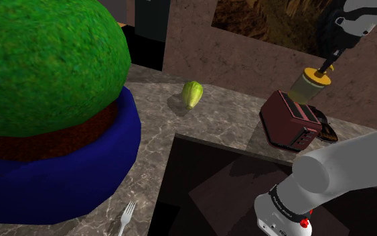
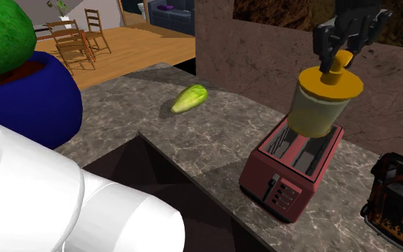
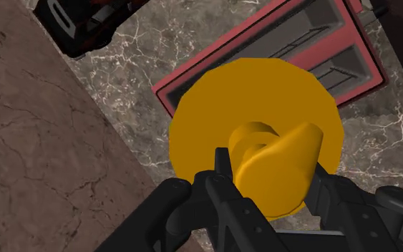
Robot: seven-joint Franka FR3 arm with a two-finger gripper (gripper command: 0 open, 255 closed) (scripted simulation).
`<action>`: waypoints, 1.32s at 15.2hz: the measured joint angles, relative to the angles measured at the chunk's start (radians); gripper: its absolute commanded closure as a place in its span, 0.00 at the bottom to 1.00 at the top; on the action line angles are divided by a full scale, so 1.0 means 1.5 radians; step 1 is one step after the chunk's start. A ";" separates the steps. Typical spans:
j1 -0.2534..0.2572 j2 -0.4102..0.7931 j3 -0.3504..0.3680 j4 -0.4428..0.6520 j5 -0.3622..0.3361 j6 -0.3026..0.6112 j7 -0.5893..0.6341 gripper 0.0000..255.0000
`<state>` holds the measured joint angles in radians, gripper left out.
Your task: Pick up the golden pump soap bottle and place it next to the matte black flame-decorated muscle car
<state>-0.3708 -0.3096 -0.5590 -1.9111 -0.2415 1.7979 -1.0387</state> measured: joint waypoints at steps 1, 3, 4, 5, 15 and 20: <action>-0.006 -0.003 -0.013 -0.008 -0.002 0.008 -0.017 1.00; -0.016 -0.008 -0.033 -0.016 -0.006 0.018 -0.044 1.00; -0.021 -0.007 -0.046 -0.018 -0.006 0.023 -0.061 1.00; -0.025 -0.005 -0.058 -0.016 -0.006 0.026 -0.076 1.00; -0.055 0.057 -0.212 0.025 0.038 0.071 -0.268 1.00; -0.064 0.140 -0.308 0.069 0.117 0.084 -0.392 1.00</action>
<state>-0.4661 -0.0990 -1.0205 -1.8077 -0.0659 1.9236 -1.6265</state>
